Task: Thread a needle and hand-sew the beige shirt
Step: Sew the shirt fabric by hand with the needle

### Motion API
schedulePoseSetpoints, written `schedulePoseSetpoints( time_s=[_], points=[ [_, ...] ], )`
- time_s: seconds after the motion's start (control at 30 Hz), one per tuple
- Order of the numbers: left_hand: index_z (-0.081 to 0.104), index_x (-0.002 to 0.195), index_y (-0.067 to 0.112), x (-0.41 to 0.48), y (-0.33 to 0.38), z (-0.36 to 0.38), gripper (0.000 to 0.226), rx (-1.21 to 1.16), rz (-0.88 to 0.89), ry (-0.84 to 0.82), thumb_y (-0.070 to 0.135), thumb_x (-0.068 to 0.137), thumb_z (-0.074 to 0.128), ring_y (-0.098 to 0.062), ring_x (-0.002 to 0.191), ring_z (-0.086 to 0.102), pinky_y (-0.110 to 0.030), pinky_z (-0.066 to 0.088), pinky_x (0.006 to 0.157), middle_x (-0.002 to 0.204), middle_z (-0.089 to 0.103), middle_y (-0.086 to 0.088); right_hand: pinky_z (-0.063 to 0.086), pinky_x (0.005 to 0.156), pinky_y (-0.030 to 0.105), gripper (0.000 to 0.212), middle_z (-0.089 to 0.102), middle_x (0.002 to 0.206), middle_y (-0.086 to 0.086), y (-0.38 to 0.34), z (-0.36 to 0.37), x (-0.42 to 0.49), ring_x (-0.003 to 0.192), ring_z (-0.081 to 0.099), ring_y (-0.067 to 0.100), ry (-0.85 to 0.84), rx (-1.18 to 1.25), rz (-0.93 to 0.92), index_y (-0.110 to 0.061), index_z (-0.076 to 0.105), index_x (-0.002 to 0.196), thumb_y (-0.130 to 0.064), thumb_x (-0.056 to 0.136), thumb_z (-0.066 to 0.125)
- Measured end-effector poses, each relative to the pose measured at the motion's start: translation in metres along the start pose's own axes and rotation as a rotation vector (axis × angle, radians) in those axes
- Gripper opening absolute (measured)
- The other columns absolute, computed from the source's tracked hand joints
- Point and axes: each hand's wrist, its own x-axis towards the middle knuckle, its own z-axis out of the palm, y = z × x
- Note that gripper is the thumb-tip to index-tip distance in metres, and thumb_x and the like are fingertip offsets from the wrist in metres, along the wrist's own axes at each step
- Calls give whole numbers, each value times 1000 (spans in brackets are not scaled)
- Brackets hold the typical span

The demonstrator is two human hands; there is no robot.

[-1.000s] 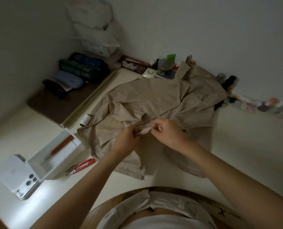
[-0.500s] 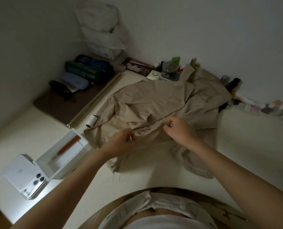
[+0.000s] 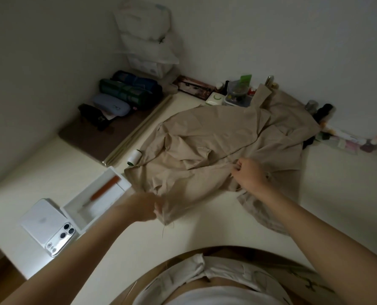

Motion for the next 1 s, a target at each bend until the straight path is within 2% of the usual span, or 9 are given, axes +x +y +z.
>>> schedulePoseSetpoints(
  time_s=[0.07, 0.1, 0.23, 0.3, 0.4, 0.57, 0.67, 0.83, 1.0],
  points=[
    [60, 124, 18, -3, 4, 6, 30, 15, -12, -159, 26, 96, 52, -16, 121, 51, -25, 39, 101, 130, 56, 0, 31, 65, 27, 24, 49, 72, 4, -3, 5, -1, 74, 47, 22, 0, 27, -28, -13, 42, 69, -14, 89, 54],
    [60, 123, 18, -2, 6, 6, 29, -10, -12, -122, 26, 97, 49, -17, 120, 52, -25, 40, 101, 129, 56, -1, 31, 64, 29, 29, 47, 66, 2, -6, 7, -1, 71, 47, 23, 3, 39, -44, -14, 39, 65, -14, 89, 54],
    [60, 108, 18, 13, 23, -3, 24, -286, -14, 497, 7, 90, 48, -16, 97, 55, -28, 45, 86, 110, 56, 0, 30, 56, 30, 24, 41, 53, -1, -11, 11, -7, 55, 43, 21, -5, 63, -120, -12, 45, 66, -12, 87, 56],
    [60, 101, 15, 24, 33, -10, 20, -413, 76, 635, 3, 88, 51, -15, 89, 53, -26, 44, 78, 102, 55, 2, 29, 51, 29, 28, 39, 50, -4, -14, 11, -10, 48, 37, 12, 3, 62, -156, -17, 43, 62, -11, 86, 57],
    [58, 105, 14, 44, 45, -11, 15, -443, 161, 540, 13, 90, 57, -19, 93, 58, -26, 44, 78, 104, 57, 1, 27, 47, 24, 35, 37, 50, -6, -16, 7, -15, 47, 34, 6, 2, 51, -179, -21, 38, 59, -11, 86, 57],
    [53, 119, 18, 68, 45, 8, 28, -284, -35, 345, 34, 97, 46, -26, 112, 49, -33, 32, 92, 120, 58, -6, 31, 57, 27, 21, 40, 53, -6, -6, 4, -17, 54, 41, 15, 13, 39, -138, -13, 49, 68, -11, 87, 58],
    [56, 116, 19, 66, 42, 11, 24, -282, -39, 407, 31, 96, 48, -25, 113, 45, -33, 28, 93, 117, 60, -5, 31, 60, 25, 36, 42, 57, -7, 7, 4, -18, 66, 47, 18, -16, -9, -72, -22, 39, 59, -14, 89, 58],
    [65, 105, 19, 64, 35, 0, 19, -260, 69, 559, 29, 95, 53, -21, 109, 46, -30, 26, 87, 107, 58, -1, 23, 51, 32, 44, 36, 53, -4, 19, 5, -23, 64, 42, 20, -49, -62, -14, -19, 32, 54, -12, 90, 56],
    [66, 101, 15, 81, 45, -3, 18, -309, 129, 458, 26, 93, 56, -23, 113, 45, -30, 30, 92, 115, 56, -4, 27, 56, 29, 42, 40, 54, -1, 22, 3, -25, 66, 46, 22, -80, -100, 13, -17, 35, 54, -15, 90, 57]
  ],
)
